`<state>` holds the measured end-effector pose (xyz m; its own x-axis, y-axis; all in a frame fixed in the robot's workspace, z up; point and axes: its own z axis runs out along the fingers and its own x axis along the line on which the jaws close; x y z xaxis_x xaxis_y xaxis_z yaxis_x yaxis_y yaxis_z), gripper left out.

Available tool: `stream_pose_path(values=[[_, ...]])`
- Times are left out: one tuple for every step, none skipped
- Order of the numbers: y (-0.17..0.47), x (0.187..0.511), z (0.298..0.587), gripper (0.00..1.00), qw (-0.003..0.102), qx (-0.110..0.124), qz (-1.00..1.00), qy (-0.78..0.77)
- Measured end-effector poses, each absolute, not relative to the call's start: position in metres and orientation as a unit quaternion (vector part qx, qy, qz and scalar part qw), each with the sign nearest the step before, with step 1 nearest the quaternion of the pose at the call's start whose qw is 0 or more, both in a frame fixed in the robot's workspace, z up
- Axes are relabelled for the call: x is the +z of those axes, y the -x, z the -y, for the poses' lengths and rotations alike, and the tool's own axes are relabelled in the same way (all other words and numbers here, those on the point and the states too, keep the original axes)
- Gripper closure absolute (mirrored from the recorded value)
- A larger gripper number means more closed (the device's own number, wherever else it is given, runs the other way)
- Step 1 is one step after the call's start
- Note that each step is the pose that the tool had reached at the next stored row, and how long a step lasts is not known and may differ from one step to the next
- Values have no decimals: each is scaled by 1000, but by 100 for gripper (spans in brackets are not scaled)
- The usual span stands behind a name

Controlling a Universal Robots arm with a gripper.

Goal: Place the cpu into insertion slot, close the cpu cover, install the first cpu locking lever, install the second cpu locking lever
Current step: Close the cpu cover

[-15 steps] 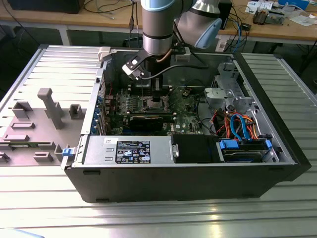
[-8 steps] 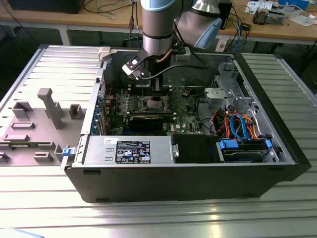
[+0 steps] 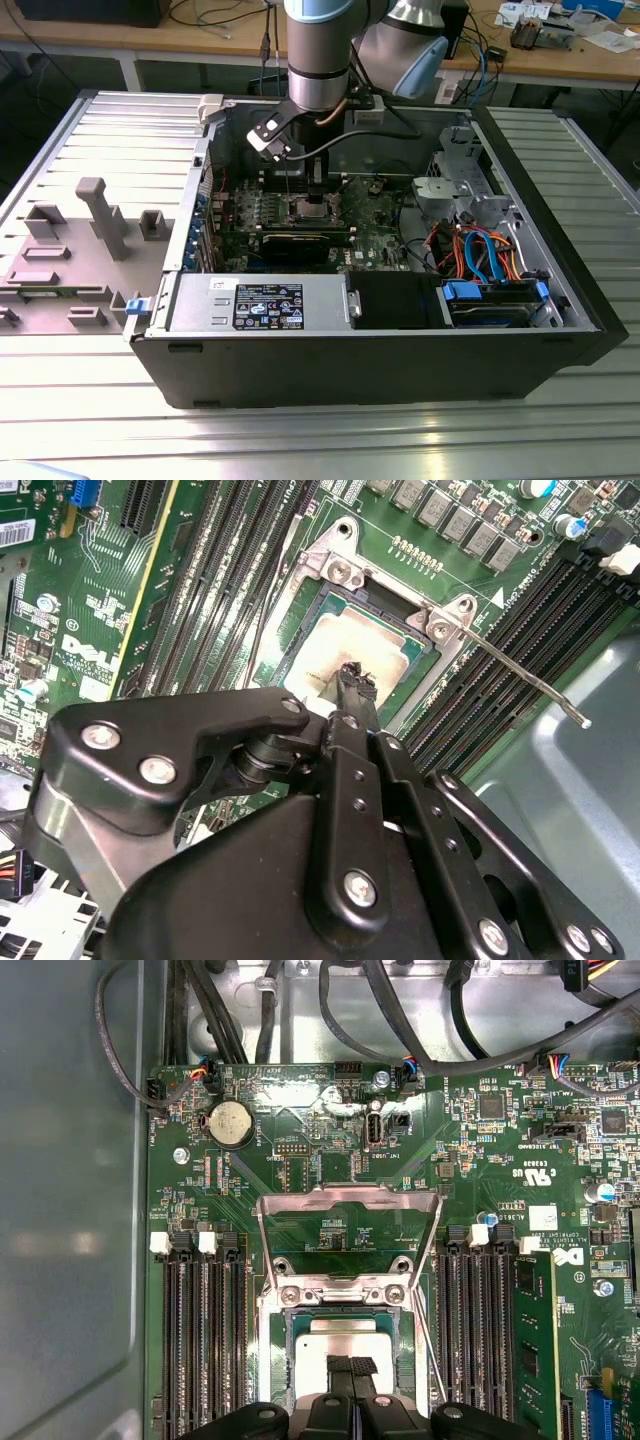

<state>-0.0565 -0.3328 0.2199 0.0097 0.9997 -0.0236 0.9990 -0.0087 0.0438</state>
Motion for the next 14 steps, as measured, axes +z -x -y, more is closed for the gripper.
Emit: stream_pose_path(values=[[56,220,333,89,24,7,-704,-710],[57,220,333,89,24,7,-704,-710],[56,220,333,89,24,7,-704,-710],[56,221,333,89,24,7,-704,-710],[56,222,333,89,24,7,-704,-710],[56,222,333,89,24,7,-704,-710],[56,223,333,89,24,7,-704,-710],[57,224,333,89,24,7,-704,-710],[56,225,333,89,24,7,-704,-710],[56,226,333,89,24,7,-704,-710],[56,226,333,89,24,7,-704,-710],[56,226,333,89,24,7,-704,-710],[56,227,333,89,24,7,-704,-710],[56,227,333,89,24,7,-704,-710]])
